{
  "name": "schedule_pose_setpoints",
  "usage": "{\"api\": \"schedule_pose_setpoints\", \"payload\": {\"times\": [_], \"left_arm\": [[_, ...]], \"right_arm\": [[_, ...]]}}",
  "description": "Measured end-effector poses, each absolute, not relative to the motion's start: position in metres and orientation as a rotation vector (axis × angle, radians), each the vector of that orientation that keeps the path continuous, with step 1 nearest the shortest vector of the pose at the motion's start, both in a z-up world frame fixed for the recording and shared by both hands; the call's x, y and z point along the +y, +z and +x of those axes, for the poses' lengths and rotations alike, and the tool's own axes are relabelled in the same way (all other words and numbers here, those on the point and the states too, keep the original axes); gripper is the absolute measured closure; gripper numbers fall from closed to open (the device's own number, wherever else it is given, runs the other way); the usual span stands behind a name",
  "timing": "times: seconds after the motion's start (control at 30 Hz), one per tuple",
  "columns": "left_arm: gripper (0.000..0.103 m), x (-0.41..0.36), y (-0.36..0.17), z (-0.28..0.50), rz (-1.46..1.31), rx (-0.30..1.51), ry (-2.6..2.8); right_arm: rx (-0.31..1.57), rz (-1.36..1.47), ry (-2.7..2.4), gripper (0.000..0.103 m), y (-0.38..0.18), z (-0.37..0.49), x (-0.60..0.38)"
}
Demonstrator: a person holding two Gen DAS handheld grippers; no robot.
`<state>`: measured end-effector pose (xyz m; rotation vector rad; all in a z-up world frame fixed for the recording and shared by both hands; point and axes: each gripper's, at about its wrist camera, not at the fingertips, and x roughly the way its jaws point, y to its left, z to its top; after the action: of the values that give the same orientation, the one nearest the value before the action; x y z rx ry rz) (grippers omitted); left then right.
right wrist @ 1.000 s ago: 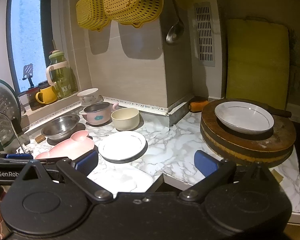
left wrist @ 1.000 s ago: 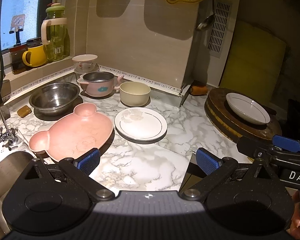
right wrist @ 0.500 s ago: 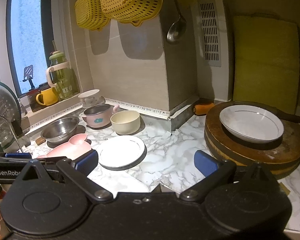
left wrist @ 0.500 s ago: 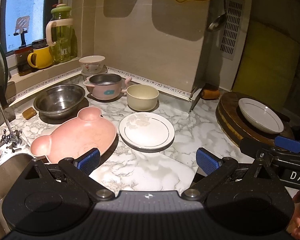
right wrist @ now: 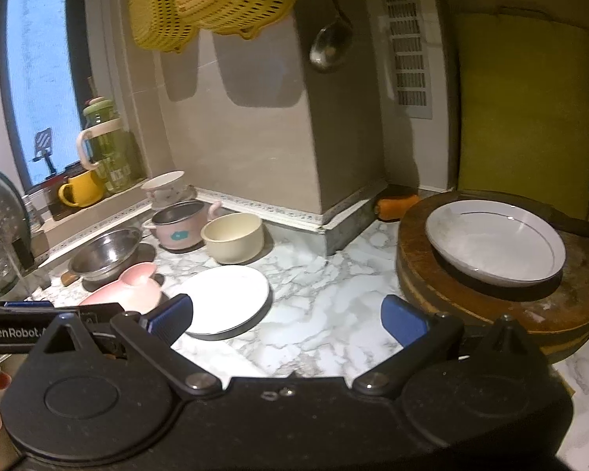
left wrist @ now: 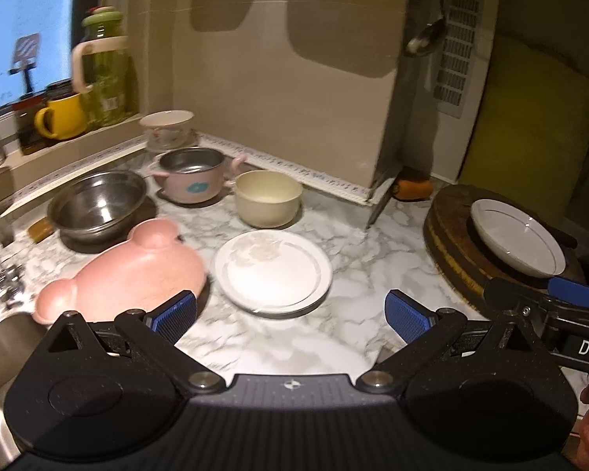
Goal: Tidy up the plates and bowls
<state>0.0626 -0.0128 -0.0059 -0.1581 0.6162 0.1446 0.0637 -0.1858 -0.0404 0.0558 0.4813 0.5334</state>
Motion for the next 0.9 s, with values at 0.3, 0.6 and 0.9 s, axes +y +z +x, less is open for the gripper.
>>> {"api": "schedule_pose_setpoints", "payload": {"times": [0.3,0.6,0.9], "left_arm": [[0.0,-0.065,-0.004,0.131,-0.058,0.585,0.026],[0.0,-0.12,-0.013,0.219,-0.039,0.636,-0.17],[0.001,-0.17,-0.023,0.304,0.005,0.715,-0.284]], "right_arm": [[0.457,0.068,0.387,0.0,-0.042,0.106,-0.229],[0.478,0.102,0.154,0.0,-0.053,0.161,-0.278],[0.526,0.115,0.023,0.006,-0.071,0.216,-0.322]]}}
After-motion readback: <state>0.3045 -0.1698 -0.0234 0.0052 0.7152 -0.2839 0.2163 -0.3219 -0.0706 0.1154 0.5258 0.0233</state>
